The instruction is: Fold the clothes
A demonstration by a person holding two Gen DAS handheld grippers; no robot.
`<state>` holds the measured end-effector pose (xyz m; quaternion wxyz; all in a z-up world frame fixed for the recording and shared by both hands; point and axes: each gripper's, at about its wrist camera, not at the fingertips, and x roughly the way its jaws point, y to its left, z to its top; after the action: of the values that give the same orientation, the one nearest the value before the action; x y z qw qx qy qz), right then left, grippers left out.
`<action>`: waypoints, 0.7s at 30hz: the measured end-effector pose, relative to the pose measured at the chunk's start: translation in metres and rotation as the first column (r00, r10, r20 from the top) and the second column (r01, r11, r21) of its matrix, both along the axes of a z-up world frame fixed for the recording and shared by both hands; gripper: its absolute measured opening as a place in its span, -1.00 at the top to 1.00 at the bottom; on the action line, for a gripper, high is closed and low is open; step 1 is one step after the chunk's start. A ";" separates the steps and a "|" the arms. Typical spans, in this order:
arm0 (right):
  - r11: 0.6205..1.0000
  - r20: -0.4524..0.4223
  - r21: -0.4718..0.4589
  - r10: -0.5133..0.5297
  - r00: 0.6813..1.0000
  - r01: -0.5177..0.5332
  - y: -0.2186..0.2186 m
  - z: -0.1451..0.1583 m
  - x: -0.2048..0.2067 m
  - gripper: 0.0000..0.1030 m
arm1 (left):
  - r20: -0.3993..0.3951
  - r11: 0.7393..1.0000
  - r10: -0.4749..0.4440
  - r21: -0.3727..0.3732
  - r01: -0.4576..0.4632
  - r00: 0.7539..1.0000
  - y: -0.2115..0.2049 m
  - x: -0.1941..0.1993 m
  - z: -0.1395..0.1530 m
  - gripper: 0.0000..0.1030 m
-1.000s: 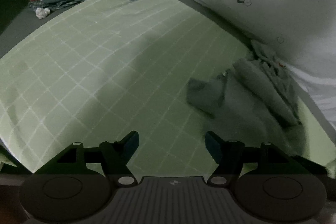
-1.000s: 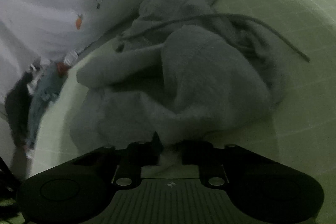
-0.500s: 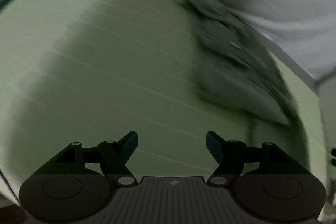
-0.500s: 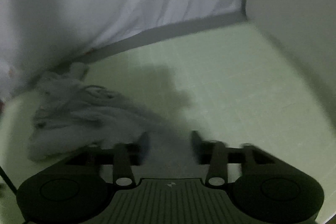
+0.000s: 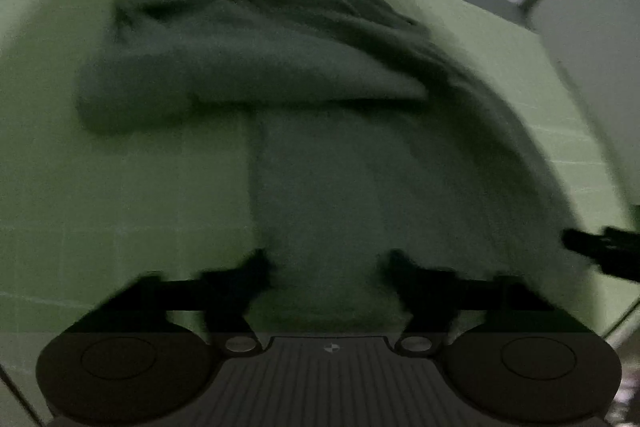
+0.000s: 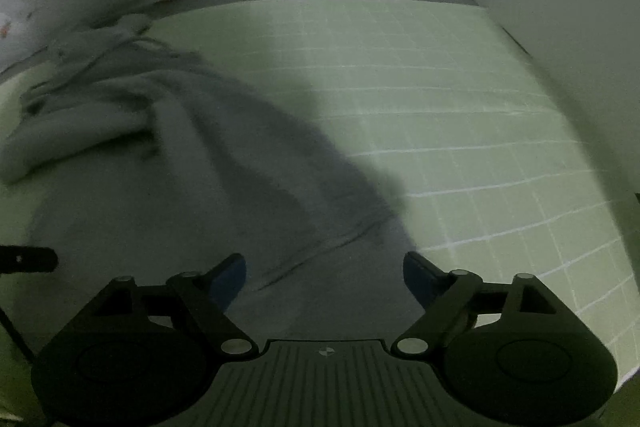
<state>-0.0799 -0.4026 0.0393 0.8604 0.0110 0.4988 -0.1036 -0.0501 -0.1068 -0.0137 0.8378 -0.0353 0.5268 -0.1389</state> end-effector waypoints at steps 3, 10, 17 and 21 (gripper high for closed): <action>0.994 -0.027 0.057 0.090 0.996 -0.088 -0.016 -0.017 0.015 -0.07 | -0.057 0.988 0.140 -0.059 -0.144 0.988 0.017 -0.007 0.001 0.74; 0.891 -0.127 0.293 0.395 0.910 -0.346 0.015 -0.016 -0.006 0.68 | -0.128 0.907 0.421 0.028 -0.421 0.898 0.082 -0.072 0.012 0.77; 0.760 -0.092 0.461 0.554 0.827 -0.458 0.021 -0.003 -0.007 -0.38 | -0.227 0.764 0.627 -0.007 -0.645 0.745 0.142 -0.140 0.020 0.07; 0.778 0.065 0.527 0.365 0.929 -0.343 -0.007 0.017 0.063 -0.58 | -0.028 0.786 0.619 0.017 -0.619 0.785 0.141 -0.137 0.062 -0.27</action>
<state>-0.0170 -0.4094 0.0568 0.8172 0.1519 0.5183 0.2011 -0.1874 0.0343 0.0487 0.8288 -0.2053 0.4998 0.1454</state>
